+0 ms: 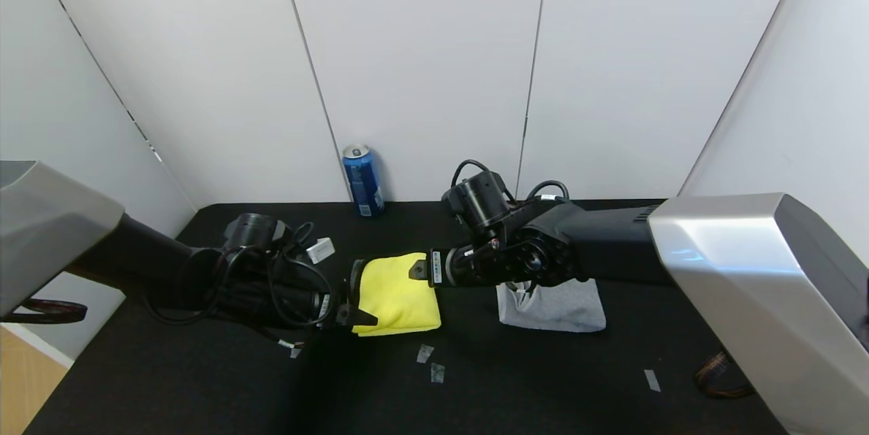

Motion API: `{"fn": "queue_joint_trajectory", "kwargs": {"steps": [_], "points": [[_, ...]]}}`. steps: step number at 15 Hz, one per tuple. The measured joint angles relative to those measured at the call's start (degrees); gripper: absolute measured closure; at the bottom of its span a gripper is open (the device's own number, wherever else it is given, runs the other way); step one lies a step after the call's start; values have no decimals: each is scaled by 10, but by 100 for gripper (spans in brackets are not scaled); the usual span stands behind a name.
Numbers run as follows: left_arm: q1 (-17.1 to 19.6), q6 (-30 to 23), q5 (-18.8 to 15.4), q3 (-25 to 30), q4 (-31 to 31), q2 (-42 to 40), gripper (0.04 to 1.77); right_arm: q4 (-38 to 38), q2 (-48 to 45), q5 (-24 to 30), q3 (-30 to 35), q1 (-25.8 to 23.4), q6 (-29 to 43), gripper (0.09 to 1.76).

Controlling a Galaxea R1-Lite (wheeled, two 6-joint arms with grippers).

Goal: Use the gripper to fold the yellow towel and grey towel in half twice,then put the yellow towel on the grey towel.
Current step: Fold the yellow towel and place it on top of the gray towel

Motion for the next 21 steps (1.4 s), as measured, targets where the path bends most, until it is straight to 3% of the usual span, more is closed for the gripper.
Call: {"fn": "queue_joint_trajectory", "kwargs": {"steps": [12, 21], "points": [[-22, -55, -25, -27, -30, 15, 9, 1, 1, -1, 0, 2, 0, 14], [-22, -55, -25, -31, -29, 39, 9, 0, 3, 0, -2, 0, 0, 14]]}}
